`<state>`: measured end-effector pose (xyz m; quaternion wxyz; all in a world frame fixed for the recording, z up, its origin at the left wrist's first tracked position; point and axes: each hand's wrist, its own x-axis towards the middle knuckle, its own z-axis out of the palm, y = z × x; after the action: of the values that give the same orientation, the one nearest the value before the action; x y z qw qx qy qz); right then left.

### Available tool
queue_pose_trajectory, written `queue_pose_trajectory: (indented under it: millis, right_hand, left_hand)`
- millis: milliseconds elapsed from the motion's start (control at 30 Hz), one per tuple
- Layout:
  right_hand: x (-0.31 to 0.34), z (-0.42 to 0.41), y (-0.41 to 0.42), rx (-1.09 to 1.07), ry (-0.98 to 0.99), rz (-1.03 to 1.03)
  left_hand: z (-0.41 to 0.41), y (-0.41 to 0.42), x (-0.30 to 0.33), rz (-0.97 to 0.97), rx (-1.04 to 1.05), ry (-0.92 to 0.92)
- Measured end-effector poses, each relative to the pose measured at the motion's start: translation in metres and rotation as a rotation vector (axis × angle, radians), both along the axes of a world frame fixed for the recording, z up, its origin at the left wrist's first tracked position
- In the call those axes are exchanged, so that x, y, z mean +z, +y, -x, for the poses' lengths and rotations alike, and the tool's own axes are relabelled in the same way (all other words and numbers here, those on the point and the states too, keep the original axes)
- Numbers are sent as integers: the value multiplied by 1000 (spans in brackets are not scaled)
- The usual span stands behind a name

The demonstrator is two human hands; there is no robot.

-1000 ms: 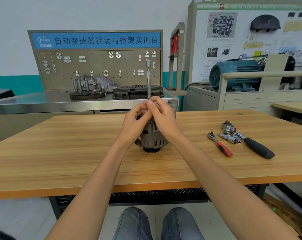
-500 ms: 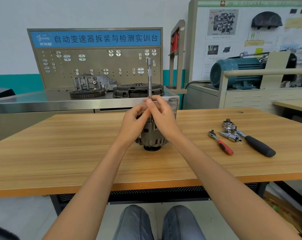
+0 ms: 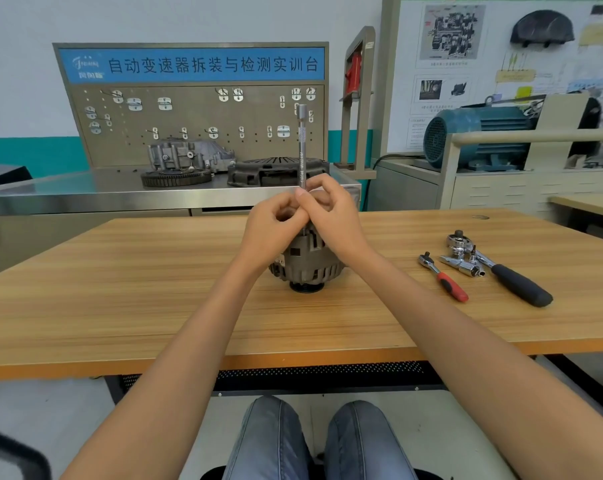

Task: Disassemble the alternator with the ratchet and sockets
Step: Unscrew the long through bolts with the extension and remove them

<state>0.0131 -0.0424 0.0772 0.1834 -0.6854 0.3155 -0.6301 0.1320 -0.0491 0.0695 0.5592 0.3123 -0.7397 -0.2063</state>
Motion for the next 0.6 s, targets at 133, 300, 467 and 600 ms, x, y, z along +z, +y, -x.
queue_pose_trajectory:
  millis: [133,300,467,600]
  right_hand:
    - [0,-1,2,71,-24,-63]
    - [-1,-1,3,82,-34,-103]
    - [-2,-2,3,36,-62,-102]
    - [-3,-2,4,46,-69,-88]
  left_hand:
    - [1,1,-4,-11,-22,26]
    - [2,-1,-8,-2,-46,20]
    - [6,0,-10,-16,-73,57]
    - [6,1,-12,0,-121,109]
